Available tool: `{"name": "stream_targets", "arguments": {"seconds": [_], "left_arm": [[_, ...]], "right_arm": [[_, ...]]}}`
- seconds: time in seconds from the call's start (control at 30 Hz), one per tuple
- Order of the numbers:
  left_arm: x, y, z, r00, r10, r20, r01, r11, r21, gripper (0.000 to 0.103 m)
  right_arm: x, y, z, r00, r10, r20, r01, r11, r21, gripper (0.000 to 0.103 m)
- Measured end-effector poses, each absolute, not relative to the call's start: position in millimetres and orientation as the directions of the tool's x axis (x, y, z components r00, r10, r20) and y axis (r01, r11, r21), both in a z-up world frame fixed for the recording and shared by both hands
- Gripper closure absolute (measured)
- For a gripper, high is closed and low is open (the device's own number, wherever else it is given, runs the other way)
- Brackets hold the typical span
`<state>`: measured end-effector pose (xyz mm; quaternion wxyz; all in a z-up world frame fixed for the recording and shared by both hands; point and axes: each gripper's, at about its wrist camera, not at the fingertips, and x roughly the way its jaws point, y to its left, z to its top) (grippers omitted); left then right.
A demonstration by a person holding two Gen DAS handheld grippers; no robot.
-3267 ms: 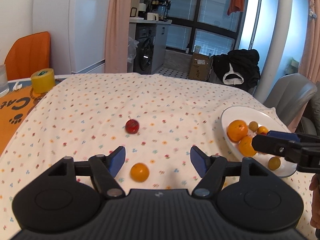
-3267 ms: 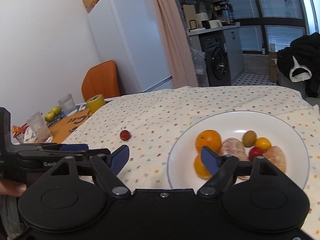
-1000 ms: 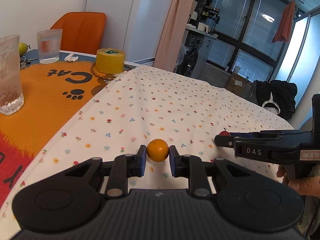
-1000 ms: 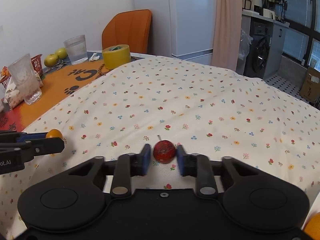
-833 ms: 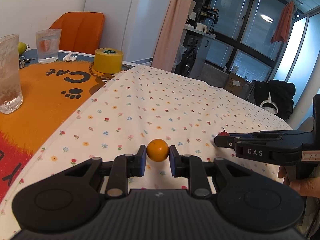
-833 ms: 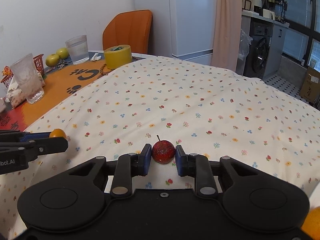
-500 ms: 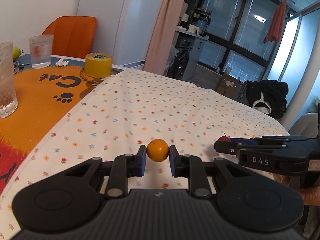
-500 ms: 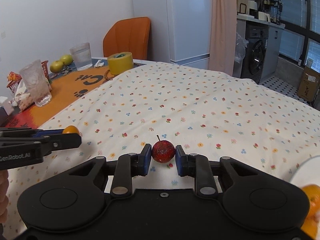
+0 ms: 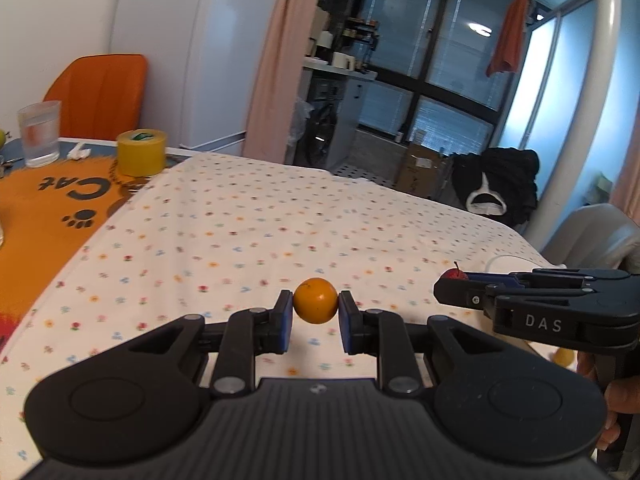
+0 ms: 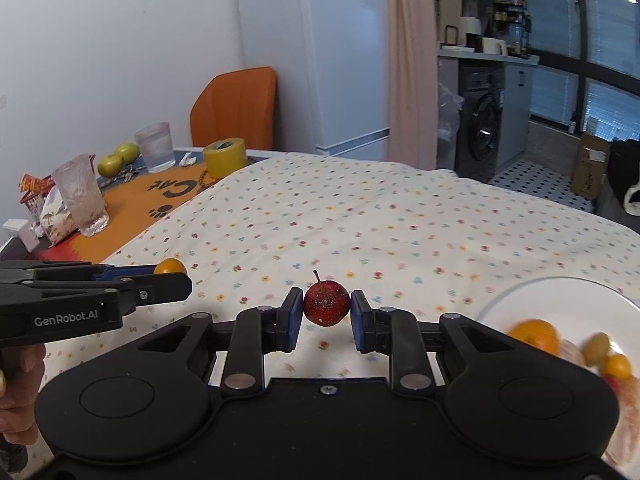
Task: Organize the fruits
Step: 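Carry the small citrus and red fruit over the plate with both tools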
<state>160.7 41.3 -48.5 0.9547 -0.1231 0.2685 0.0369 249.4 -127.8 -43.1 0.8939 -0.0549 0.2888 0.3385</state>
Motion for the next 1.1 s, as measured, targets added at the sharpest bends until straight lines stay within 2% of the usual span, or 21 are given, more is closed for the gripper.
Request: {"name": "stream_targets", "arguments": {"seconds": [0.5,1.1], "left_arm": [[165.5,-22.2,-36.1,0.863,-0.102,-0.495,0.002,0.98,-0.199,0.081],[181.8,-85.8,-39.5,0.838,-0.184,-0.513,0.116,0.98,-0.161,0.081]], "right_arm": [[229.8,-207.6,-37.3,0.694,0.494,-0.524,-0.521,0.846,0.109,0.079],[223.2,-285.0,-58.8,0.742,0.42,-0.523,-0.398,0.903,0.161,0.079]]}}
